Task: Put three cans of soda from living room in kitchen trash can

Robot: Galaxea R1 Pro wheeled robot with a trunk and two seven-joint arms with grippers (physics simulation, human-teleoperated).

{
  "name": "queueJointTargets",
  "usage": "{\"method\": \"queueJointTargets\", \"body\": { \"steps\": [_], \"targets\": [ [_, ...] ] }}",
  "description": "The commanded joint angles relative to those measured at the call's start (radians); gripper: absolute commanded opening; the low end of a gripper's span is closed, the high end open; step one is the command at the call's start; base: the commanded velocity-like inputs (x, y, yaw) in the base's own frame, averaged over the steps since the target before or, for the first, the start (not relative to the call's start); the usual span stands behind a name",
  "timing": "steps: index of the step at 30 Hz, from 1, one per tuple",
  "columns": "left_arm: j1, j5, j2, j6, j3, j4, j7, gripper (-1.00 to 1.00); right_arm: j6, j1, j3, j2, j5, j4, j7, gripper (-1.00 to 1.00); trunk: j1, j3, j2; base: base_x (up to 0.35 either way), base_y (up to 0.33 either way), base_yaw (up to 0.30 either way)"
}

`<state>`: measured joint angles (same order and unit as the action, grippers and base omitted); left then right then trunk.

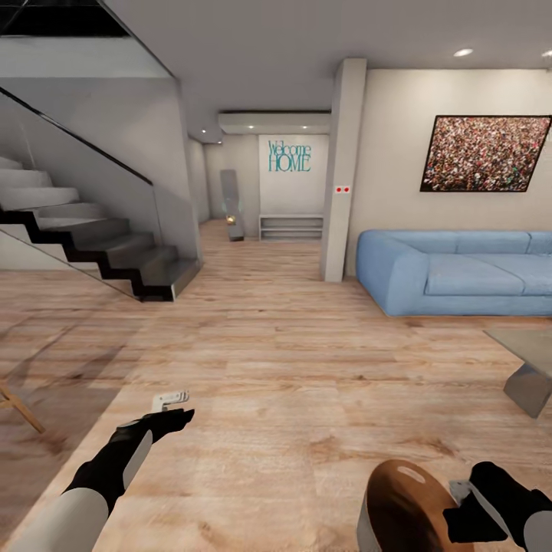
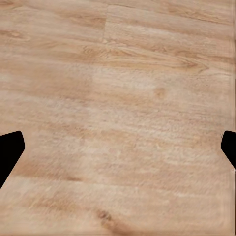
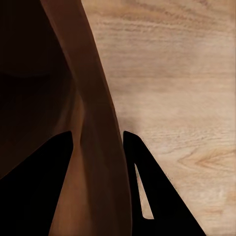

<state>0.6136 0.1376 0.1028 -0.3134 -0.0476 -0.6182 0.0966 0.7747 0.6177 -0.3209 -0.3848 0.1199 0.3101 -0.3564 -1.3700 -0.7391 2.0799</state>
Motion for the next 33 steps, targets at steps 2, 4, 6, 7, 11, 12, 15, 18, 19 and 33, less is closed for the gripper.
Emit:
{"method": "queueJointTargets", "body": {
  "steps": [2,4,6,7,11,12,15,18,19,33],
  "targets": [
    [0.000,0.000,0.000,0.000,0.000,0.000,0.000,1.00,0.001,0.000,0.002,0.000,0.008,-0.005,0.000,-1.00,0.000,0.000,0.000,-0.017,0.000,-0.204],
    [0.000,0.000,0.000,0.000,0.000,0.000,0.000,1.00,0.000,0.000,0.003,0.000,0.009,-0.009,0.000,-1.00,0.000,0.000,0.000,-0.009,0.000,-0.227],
    [0.000,0.000,0.000,0.000,0.000,0.000,0.000,1.00,0.000,0.000,0.003,0.000,0.009,-0.011,0.000,-1.00,0.000,0.000,0.000,-0.006,0.000,-0.235],
    [0.000,0.000,0.000,0.000,0.000,0.000,0.000,1.00,0.000,0.000,0.004,-0.001,0.009,-0.012,0.000,-1.00,0.000,0.000,0.000,-0.003,0.000,-0.244],
    [0.000,0.000,0.000,0.000,0.000,0.000,0.000,1.00,0.000,0.000,0.005,-0.003,0.009,-0.013,-0.001,-1.00,0.000,0.000,0.000,-0.001,0.000,-0.244],
    [0.000,0.000,0.000,0.000,0.000,0.000,0.000,1.00,0.000,0.000,0.005,-0.004,0.009,-0.014,-0.002,-1.00,0.000,-0.001,0.000,-0.001,0.000,-0.239],
    [0.000,-0.001,0.000,0.000,0.000,0.000,0.000,1.00,0.000,0.000,0.006,-0.010,0.009,-0.014,-0.003,-1.00,0.000,-0.002,0.000,0.000,0.000,-0.228],
    [0.000,-0.001,0.000,0.000,0.000,0.000,0.000,1.00,0.000,-0.005,0.006,-0.023,0.008,-0.015,-0.007,-1.00,0.000,-0.003,0.000,0.000,0.000,-0.210],
    [0.000,-0.001,0.000,0.000,0.000,0.000,0.000,1.00,0.000,-0.006,0.006,-0.024,0.008,-0.015,-0.008,-1.00,0.000,-0.004,0.000,0.000,0.000,-0.189],
    [0.000,-0.001,0.000,0.000,0.001,0.000,0.000,1.00,0.005,-0.009,0.001,0.015,0.006,-0.009,0.002,-1.00,0.000,-0.011,0.000,0.000,-0.017,-0.127]
  ]
}}
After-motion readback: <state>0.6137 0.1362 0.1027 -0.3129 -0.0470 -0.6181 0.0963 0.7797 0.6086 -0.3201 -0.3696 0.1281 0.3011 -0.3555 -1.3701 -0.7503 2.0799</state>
